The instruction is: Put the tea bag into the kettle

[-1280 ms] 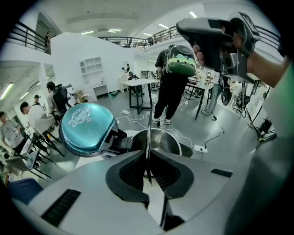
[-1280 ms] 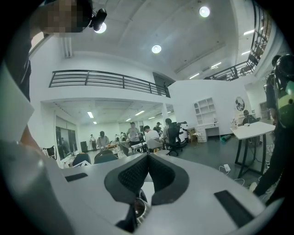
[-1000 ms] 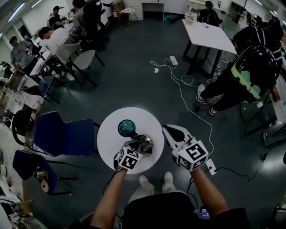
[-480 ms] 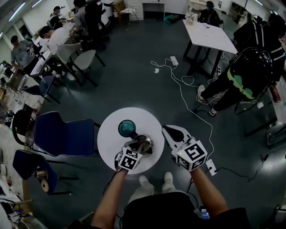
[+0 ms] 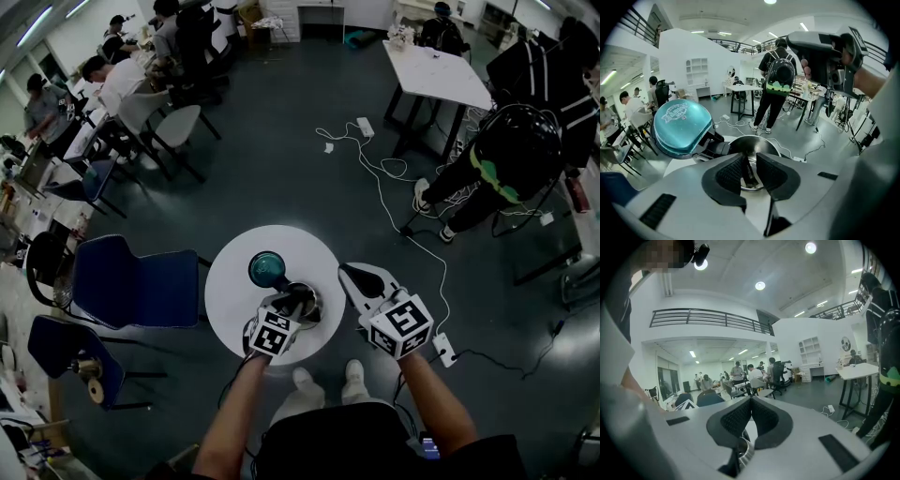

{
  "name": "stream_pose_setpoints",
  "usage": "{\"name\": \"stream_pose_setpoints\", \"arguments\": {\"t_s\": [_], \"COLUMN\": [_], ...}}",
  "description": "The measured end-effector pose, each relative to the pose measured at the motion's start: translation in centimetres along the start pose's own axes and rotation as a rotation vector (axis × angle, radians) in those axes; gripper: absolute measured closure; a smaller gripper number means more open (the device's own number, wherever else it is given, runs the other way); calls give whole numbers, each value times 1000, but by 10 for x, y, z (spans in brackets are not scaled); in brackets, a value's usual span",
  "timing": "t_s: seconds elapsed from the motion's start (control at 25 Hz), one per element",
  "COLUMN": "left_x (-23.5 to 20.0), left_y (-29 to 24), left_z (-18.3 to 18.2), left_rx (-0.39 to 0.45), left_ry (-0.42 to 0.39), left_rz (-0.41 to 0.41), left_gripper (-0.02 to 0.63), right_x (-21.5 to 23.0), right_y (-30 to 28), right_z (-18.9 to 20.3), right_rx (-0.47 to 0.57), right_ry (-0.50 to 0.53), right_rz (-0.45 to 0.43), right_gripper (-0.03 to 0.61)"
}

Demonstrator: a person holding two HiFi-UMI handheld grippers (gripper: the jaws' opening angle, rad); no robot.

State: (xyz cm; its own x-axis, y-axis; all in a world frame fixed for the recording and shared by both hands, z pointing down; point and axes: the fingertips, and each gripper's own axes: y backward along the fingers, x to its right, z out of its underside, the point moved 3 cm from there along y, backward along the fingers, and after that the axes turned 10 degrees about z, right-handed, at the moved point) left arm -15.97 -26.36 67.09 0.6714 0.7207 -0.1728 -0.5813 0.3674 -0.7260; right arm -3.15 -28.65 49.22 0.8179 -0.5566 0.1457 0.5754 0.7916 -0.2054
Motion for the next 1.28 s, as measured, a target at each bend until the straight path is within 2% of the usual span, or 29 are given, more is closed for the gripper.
{"name": "stream_pose_setpoints", "arguments": {"t_s": [0.2, 0.56, 0.8, 1.16, 1.28], "left_x": [1, 0, 3, 19, 26], "left_y": [-6, 9, 18, 52, 62], "left_z": [-9, -20, -20, -46, -57], "left_rx": [-3, 35, 55, 159, 212], "left_ry": [16, 5, 50, 50, 75], "left_rz": [0, 8, 7, -42, -53], "left_gripper": [527, 548, 575, 592, 596], "right_x": [13, 4, -3, -10, -10], "right_y": [1, 0, 0, 14, 17], "right_z": [-1, -8, -9, -23, -25], "right_rx": [-6, -4, -2, 8, 14], "right_ry": [-4, 1, 16, 35, 37], "right_rz": [1, -3, -21, -60, -75], "right_gripper": [560, 560, 560, 560, 560]}}
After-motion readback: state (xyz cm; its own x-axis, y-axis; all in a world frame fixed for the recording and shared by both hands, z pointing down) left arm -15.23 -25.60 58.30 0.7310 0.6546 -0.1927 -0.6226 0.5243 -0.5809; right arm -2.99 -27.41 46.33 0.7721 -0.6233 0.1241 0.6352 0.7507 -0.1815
